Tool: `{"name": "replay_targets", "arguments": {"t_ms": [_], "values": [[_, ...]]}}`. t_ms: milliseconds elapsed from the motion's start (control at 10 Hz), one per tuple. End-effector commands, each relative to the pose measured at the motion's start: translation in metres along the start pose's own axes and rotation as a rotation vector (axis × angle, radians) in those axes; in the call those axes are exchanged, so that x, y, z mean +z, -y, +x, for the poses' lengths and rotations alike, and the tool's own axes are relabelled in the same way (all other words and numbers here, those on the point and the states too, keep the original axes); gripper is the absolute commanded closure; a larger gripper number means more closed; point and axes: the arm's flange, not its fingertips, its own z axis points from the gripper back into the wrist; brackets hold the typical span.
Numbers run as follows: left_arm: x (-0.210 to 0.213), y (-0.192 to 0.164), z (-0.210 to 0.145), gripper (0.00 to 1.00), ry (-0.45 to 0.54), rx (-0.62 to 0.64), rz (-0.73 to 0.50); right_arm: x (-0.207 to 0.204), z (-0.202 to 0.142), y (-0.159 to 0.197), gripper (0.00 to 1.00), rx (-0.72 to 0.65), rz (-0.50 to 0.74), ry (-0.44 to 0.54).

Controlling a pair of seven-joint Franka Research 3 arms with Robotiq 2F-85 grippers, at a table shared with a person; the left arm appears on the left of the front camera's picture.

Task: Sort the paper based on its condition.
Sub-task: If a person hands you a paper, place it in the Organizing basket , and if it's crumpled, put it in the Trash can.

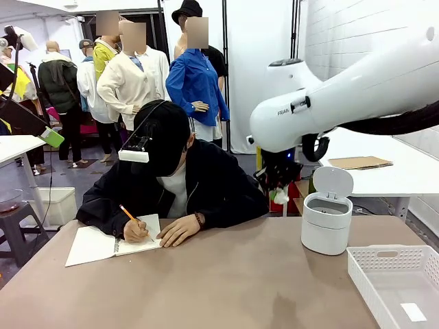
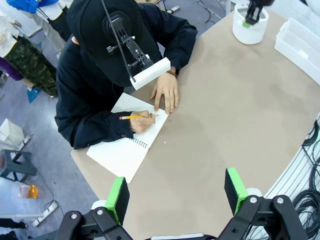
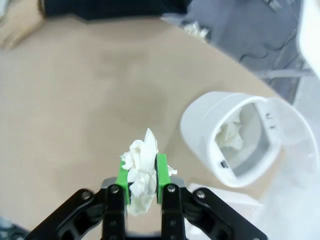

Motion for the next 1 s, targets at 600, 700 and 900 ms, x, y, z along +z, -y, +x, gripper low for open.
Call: {"name": "replay_targets", "arguments": {"t_ms": [600,700,900], "values": [[0.0,0.0,0.0,0.0,-0.003,0.0,0.002,-0.001,0.006,0.086,0.75,-0.16,-0.114,-0.024],[0.0,0.0,0.0,0.0,-0.003,0.0,0.002,-0.003,0.003,0.093,0.75,-0.161,-0.138,-0.016],[0.0,0.0,0.0,0.0,-0.003,0.0,0.002,-0.014,-0.002,0.108,0.75,-0.182,-0.161,-0.044]]}}
